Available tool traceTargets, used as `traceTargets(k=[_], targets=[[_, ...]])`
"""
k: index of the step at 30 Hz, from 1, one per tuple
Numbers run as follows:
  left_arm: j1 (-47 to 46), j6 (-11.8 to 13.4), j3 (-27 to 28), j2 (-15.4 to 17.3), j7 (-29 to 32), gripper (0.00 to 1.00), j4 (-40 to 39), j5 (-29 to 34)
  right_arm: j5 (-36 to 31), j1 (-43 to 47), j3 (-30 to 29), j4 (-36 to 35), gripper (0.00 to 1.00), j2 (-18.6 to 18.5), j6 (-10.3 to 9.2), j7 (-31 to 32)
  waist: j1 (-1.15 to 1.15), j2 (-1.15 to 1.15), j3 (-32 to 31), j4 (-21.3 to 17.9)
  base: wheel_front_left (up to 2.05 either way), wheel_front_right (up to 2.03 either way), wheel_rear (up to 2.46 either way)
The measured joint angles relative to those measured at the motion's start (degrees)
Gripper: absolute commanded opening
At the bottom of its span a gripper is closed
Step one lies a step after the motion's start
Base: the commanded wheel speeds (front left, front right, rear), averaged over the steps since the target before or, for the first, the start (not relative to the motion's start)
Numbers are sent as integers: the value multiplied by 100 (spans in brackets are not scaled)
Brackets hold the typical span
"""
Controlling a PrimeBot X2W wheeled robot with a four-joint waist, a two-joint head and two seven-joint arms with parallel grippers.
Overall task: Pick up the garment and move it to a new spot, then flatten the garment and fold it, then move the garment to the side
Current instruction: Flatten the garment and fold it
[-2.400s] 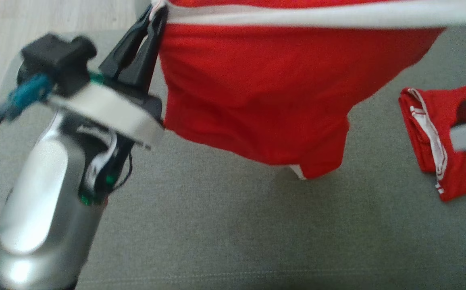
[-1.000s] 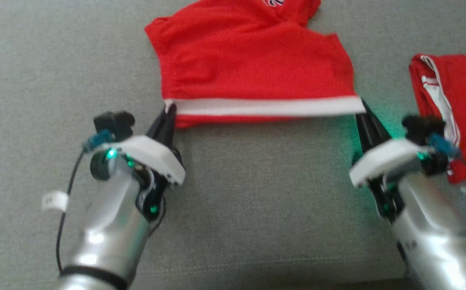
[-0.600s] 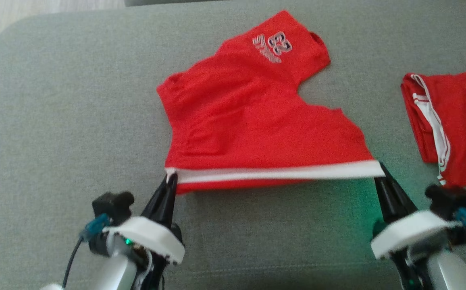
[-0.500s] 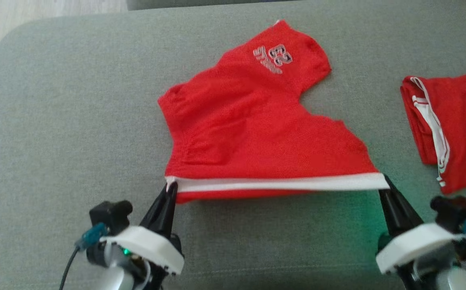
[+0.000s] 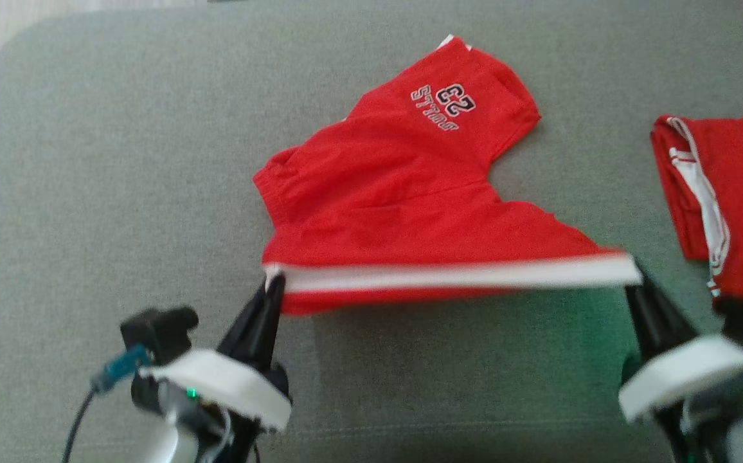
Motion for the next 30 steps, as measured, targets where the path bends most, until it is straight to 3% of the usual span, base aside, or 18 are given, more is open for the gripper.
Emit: traceTargets(k=[7, 15, 20, 26, 27, 28, 29, 30], targets=[[-1171, -222, 186, -277, -194, 0, 360, -245, 75, -1674, 53, 735, 0, -411, 0, 73, 0, 0, 432, 117, 0, 0, 0], [-2681, -565, 172, -624, -200, 0, 1623, -769, 327, -3866, 635, 2371, 0, -1113, 0, 191, 2, 0, 1050, 444, 0, 0, 0], [-3402, -693, 75, -710, -368, 0, 2448, -1027, 498, -4909, 1155, 3374, 0, -1296, 0, 99, 2, 0, 1333, 669, 0, 0, 0], [-3923, -809, -438, -750, -594, 1, 3185, -1458, 709, -5701, 1689, 4470, 0, -1379, 0, -210, 2, 0, 1541, 873, 0, 0, 0], [-3986, -816, -555, -755, -639, 41, 3275, -1546, 737, -5805, 1769, 4636, 0, -1401, 0, -276, 2, 0, 1560, 897, 0, 0, 0], [-4041, -817, -657, -756, -675, 88, 3346, -1639, 787, -5903, 1850, 4778, 0, -1412, 0, -342, 2, 0, 1578, 917, 0, 0, 0], [-4096, -816, -768, -757, -740, 100, 3424, -1699, 833, -5982, 1922, 4894, 21, -1424, 0, -455, 1, 0, 1590, 935, 0, 0, 0], [-4135, -816, -843, -759, -811, 100, 3473, -1755, 860, -6052, 1991, 5004, 47, -1425, 0, -571, 1, 0, 1596, 950, 0, 0, 0]])
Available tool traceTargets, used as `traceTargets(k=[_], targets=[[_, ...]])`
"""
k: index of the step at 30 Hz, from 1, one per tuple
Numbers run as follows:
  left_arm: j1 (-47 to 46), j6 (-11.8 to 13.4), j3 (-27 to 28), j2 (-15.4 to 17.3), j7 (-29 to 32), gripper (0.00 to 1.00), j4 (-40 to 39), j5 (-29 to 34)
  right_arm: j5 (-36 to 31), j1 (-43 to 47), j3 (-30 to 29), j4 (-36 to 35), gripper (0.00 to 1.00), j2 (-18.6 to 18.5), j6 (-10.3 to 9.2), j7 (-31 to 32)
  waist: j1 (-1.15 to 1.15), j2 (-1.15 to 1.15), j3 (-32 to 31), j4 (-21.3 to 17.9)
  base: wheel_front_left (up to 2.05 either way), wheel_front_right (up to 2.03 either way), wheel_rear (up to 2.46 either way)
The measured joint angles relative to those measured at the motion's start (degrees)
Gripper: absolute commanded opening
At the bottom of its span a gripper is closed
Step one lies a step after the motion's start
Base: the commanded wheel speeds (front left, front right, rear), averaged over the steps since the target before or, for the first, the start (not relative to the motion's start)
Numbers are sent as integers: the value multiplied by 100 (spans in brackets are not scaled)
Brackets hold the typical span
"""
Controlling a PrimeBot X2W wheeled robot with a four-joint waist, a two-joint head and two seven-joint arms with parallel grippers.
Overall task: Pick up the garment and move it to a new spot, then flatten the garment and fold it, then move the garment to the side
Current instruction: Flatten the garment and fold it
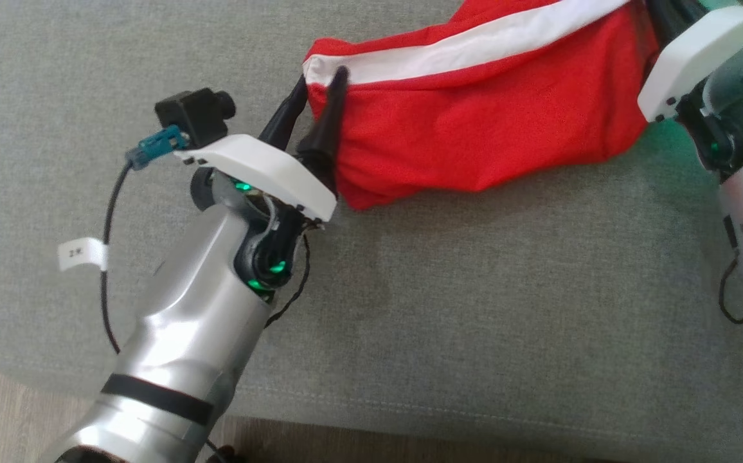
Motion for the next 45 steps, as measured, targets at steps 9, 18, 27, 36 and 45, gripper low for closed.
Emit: traceTargets(k=[9, 18, 27, 36, 45], targets=[[-98, 344, -372, 13, -533, 100, 259, 463, 97, -175, 136, 659, 100, -12, 0, -1366, 0, 0, -46, 57, 0, 0, 0], [797, 971, 474, 360, -565, 100, -1183, 1892, -131, 717, -313, 224, 100, -14, 0, -2340, -1, 0, -315, -77, 0, 0, 0], [1993, 1139, 1234, 588, -600, 100, -2404, 3008, -797, 2399, -1206, -1404, 100, 383, 0, -2470, -1, 0, -770, -354, 0, 0, 0], [2934, 1032, 1547, 700, -603, 100, -2670, 3468, -1190, 4058, -1814, -2900, 100, 994, 0, -1835, -1, 0, -1176, -639, 0, 0, 0], [3125, 880, 1655, 625, -603, 100, -2670, 3649, -1324, 4495, -1974, -3562, 100, 1235, 0, -1407, -1, 0, -1282, -764, 0, 0, 0]])
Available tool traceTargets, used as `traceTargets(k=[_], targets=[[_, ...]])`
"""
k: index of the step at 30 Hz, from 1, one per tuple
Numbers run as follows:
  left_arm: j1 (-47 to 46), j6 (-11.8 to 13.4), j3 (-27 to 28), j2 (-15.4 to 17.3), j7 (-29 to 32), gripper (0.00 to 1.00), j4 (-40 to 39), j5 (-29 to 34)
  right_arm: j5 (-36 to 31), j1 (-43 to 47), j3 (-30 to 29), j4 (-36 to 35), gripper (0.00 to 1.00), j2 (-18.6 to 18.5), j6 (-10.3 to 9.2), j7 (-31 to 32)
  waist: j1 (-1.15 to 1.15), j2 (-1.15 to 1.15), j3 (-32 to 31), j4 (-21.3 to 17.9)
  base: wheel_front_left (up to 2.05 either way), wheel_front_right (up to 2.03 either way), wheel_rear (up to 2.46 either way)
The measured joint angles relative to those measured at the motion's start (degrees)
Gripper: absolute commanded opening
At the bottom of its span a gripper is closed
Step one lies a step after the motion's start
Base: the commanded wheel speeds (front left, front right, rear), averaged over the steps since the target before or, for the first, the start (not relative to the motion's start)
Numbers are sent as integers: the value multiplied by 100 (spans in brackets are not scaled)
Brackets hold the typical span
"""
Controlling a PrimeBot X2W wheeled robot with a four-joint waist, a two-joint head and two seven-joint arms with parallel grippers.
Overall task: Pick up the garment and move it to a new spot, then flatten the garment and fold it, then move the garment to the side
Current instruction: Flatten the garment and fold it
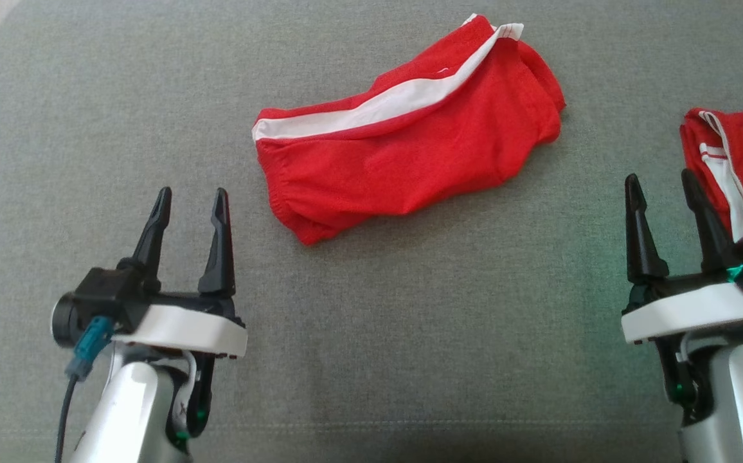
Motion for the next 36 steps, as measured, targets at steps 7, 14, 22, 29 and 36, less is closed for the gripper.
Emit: traceTargets(k=[7, 14, 22, 29, 36], targets=[[-3, -108, 102, -103, 0, 100, 36, 110, -1, -1, -37, -111, 100, 0, 0, 113, 0, 0, 38, 19, 0, 0, 0], [-95, -247, 109, -185, 0, 100, 36, 233, 3, -300, 69, 160, 100, -213, 0, 400, 0, 0, 265, 108, 0, 0, 0], [-606, -407, 102, -349, 0, 100, 32, 283, 165, -1811, 517, 1191, 100, -694, 0, 805, 1, 0, 704, 348, 0, 0, 0], [-750, -504, 100, -480, 0, 100, 74, 336, 203, -2720, 836, 2525, 100, -871, 0, 1127, 2, 0, 1003, 631, 0, 0, 0], [-751, -555, 120, -513, 0, 100, 112, 391, 315, -3220, 1009, 3200, 0, -855, 0, 1468, 1, 0, 1049, 654, 0, 0, 0]])
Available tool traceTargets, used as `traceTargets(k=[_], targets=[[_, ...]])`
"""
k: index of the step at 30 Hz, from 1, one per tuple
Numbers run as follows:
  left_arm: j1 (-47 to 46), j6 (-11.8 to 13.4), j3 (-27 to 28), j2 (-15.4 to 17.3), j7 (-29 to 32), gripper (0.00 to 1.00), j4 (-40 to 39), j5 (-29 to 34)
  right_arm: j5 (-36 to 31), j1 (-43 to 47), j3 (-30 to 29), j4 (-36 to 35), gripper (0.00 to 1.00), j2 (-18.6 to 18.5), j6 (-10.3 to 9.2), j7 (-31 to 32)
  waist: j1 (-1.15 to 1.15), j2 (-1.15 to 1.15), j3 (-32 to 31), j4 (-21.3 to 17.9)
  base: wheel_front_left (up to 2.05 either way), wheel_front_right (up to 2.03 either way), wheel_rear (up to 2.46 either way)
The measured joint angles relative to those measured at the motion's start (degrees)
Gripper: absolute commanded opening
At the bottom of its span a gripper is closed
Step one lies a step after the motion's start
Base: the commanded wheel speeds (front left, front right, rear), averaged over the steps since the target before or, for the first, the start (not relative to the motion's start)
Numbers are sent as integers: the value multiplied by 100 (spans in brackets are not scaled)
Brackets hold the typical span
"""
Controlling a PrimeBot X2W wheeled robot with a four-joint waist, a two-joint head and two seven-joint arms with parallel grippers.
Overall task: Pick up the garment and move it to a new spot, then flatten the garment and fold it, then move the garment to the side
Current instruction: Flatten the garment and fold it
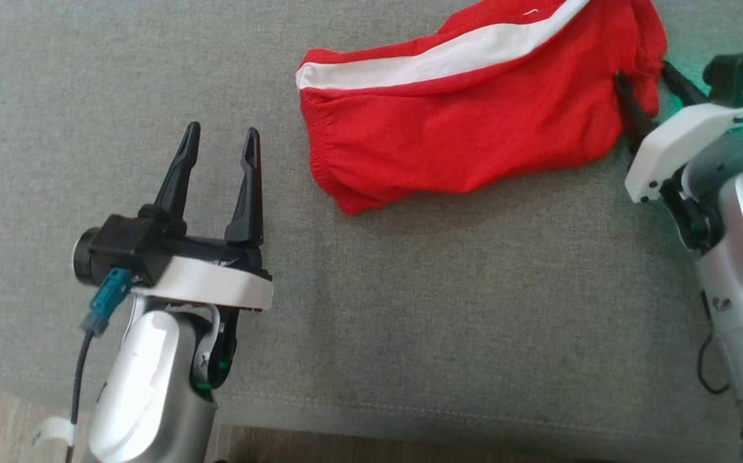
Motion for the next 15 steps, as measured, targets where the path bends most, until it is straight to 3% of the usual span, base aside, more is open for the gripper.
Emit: traceTargets(k=[7, 15], targets=[[2, -51, 59, -22, 0, 100, 75, 46, 304, 187, -5, -99, 0, 168, 0, -379, 0, 0, -95, -72, 0, 0, 0], [132, -94, 176, -27, -1, 100, 152, 102, 341, 2000, -664, -1311, 0, 626, 0, -849, 0, 0, -421, -235, 0, 0, 0]])
